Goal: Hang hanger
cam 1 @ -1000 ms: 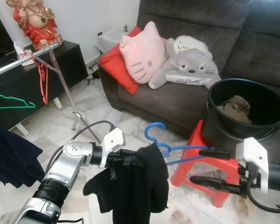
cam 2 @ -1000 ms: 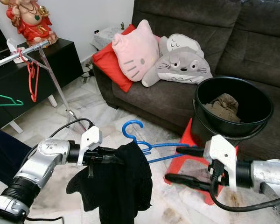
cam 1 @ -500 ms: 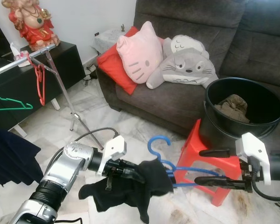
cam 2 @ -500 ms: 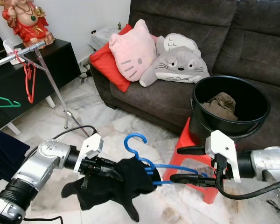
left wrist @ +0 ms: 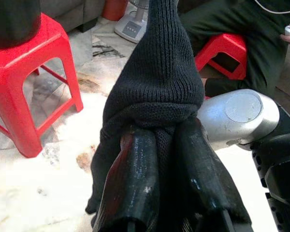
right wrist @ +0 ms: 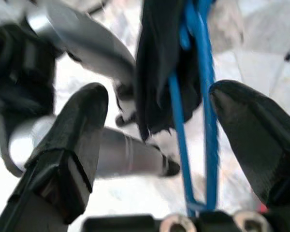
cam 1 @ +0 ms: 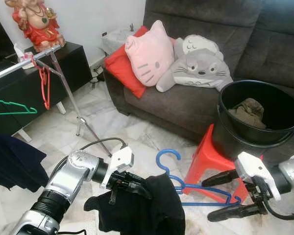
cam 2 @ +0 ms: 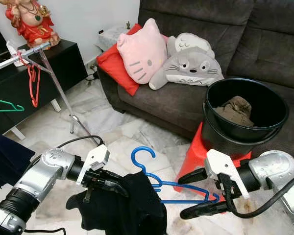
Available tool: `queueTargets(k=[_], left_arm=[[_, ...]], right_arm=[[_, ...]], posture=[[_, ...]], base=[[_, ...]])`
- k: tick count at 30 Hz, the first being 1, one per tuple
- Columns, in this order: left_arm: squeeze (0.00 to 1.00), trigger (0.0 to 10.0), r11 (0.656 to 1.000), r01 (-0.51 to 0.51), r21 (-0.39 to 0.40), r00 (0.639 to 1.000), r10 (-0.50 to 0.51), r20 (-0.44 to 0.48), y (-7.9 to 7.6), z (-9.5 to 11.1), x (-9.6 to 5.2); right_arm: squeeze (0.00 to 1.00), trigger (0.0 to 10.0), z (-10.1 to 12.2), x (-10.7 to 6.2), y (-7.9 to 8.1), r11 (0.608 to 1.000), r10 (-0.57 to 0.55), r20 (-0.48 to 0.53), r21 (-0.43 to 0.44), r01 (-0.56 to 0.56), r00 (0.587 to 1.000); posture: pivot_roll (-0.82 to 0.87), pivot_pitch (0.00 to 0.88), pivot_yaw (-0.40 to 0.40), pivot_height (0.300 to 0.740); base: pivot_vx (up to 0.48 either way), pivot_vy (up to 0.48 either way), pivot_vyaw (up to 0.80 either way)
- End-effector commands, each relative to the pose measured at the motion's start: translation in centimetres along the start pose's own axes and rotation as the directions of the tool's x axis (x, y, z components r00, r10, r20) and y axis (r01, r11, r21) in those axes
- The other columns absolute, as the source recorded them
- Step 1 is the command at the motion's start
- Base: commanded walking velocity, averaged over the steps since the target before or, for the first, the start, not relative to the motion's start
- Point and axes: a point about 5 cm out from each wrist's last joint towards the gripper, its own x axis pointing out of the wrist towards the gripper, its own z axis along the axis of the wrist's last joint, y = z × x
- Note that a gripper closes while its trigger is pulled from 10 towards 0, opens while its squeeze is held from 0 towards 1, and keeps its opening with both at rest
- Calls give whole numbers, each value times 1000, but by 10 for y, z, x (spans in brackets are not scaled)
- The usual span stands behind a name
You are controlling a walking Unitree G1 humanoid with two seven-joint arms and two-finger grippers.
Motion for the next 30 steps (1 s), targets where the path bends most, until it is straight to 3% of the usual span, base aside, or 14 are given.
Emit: queueTargets(k=[1,7,12,26,27,29,30], left_arm=[[0,10000,999,7,37,1000,-7,5,1,9,1],[0,10000,999,-3,40,1000,2,11,1,9,4],[0,10000,999,-18,45,1000,17,18,2,10,4],[0,10000,998,-37,55,999,36,25,3,12,7],[0,10000,998,-38,56,999,36,27,4,13,7],[0,10000,998,-38,57,999,37,27,4,13,7],[0,10000,998,-39,56,999,38,28,4,13,7]], right_arm=[[0,10000,-1,2,-3,1000,-2,-26,-24,2,1000],[0,10000,1,6,-6,999,9,-16,-46,-10,1000],[0,10000,12,9,-17,997,-9,54,-73,13,999],[0,10000,11,23,-32,989,-88,54,-115,93,995],[0,4902,11,23,-32,990,-75,59,-114,81,995],[0,0,12,24,-32,990,-67,60,-117,74,996],[0,0,11,25,-32,990,-69,60,-117,76,996]], posture=[[-215,21,51,740],[-215,22,47,740],[-214,23,47,740],[-206,26,43,740],[-203,31,42,740],[-203,31,42,740],[-203,31,42,740]], base=[[0,0,0],[0,0,0],[0,0,0],[0,0,0],[0,0,0],[0,0,0],[0,0,0]])
